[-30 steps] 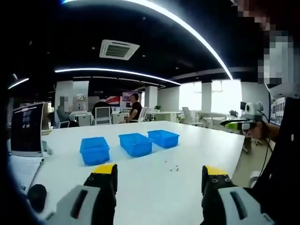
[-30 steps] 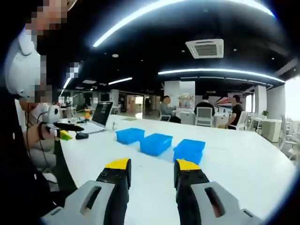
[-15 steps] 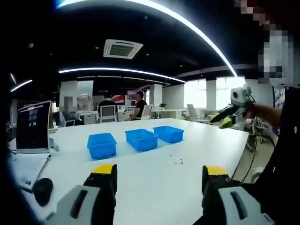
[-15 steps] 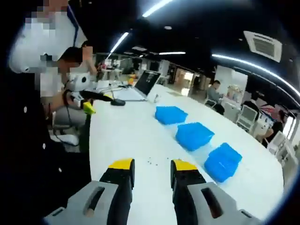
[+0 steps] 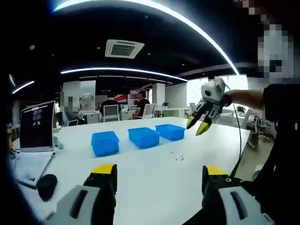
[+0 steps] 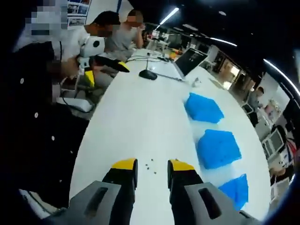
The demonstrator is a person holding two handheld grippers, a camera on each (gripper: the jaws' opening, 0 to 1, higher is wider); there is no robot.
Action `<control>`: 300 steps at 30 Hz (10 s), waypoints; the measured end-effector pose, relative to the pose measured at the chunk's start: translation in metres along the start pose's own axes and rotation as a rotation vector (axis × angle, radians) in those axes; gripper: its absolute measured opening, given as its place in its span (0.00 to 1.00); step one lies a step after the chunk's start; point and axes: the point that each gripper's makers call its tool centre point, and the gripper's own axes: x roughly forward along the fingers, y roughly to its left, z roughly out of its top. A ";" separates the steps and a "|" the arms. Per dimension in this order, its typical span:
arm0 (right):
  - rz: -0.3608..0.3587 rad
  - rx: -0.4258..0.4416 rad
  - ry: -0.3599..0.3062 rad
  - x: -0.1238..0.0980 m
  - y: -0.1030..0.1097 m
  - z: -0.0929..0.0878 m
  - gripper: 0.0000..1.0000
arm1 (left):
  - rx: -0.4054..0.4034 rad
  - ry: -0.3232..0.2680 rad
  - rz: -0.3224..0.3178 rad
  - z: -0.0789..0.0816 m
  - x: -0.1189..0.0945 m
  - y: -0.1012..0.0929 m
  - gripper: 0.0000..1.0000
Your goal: Pick up the resistors one by one and place each resistor into its matching bin, sorting the parts by color and model until every resistor is separated into the correct bin for its type
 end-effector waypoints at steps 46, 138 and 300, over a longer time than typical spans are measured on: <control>0.249 -0.040 0.236 0.083 -0.001 -0.042 0.05 | -0.034 0.008 0.003 -0.007 -0.005 -0.003 0.75; -0.880 0.673 -0.645 -0.160 -0.002 -0.082 0.41 | 0.007 -0.055 -0.092 0.027 0.033 -0.023 0.76; -0.949 0.654 -0.581 -0.157 -0.189 -0.070 0.05 | -0.071 -0.086 -0.009 0.027 0.020 0.001 0.74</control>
